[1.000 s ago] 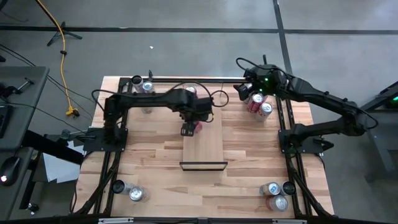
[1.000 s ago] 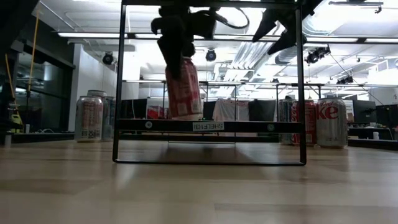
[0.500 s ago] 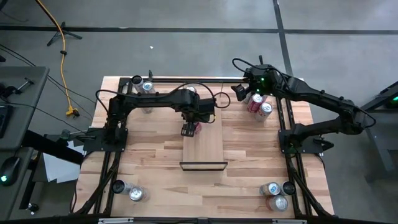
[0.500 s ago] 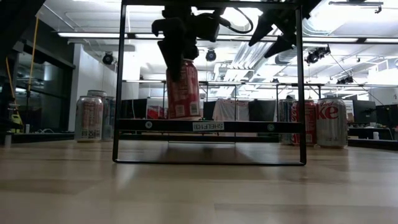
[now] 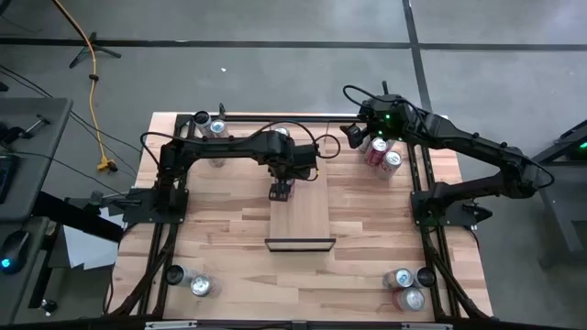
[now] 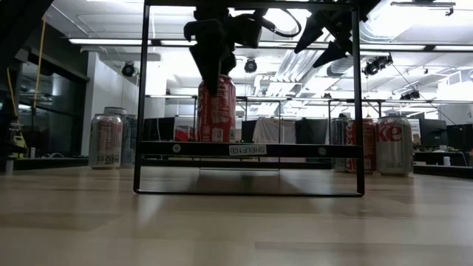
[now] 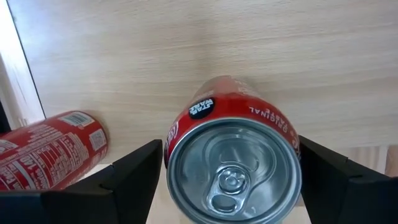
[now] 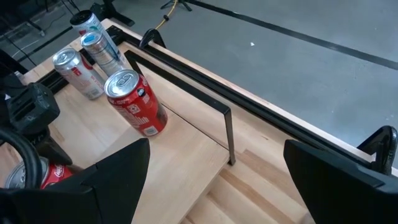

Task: Place canned beverage on shelf
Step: Put the left red soda can on the shelf aligned with the other red soda can

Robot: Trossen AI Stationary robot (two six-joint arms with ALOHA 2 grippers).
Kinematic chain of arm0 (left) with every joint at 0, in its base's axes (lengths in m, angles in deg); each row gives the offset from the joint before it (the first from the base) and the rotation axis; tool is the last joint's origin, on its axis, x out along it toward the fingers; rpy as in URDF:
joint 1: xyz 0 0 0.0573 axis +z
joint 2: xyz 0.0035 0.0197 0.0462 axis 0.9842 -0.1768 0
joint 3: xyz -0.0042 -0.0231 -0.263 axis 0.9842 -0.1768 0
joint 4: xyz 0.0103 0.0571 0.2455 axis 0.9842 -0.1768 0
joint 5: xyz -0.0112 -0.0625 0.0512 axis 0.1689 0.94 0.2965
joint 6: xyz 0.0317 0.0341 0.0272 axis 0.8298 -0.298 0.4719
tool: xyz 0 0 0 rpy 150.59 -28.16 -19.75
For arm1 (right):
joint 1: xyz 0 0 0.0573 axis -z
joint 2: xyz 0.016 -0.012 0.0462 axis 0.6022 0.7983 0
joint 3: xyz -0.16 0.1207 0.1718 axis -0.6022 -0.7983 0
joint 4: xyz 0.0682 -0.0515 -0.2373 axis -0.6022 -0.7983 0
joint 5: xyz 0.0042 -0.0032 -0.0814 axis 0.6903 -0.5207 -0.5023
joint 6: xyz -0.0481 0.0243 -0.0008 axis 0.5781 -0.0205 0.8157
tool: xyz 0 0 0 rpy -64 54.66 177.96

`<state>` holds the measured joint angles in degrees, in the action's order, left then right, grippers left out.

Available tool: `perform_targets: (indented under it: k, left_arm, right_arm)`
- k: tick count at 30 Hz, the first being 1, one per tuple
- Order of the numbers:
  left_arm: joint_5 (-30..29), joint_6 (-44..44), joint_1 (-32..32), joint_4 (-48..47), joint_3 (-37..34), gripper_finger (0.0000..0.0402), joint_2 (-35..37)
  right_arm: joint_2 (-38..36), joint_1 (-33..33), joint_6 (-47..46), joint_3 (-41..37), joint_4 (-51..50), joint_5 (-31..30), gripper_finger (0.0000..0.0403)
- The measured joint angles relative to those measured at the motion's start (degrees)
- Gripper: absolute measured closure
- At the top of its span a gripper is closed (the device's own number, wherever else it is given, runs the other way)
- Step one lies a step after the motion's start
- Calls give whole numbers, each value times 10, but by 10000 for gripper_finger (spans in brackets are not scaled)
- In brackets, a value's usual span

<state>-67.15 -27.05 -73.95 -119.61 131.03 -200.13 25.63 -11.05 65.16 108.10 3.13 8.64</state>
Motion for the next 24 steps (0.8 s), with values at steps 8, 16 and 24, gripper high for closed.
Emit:
perform_targets:
  k: [8,16,24]
  left_arm:
    - [0,-4,5,-2,0,110,38]
    - [2,-123,12,-7,-6,110,139]
    - [7,-211,3,147,-164,111,311]
  right_arm:
    - [0,0,6,0,16,0,46]
    - [0,0,19,0,16,0,46]
    - [-7,-1,45,0,18,13,72]
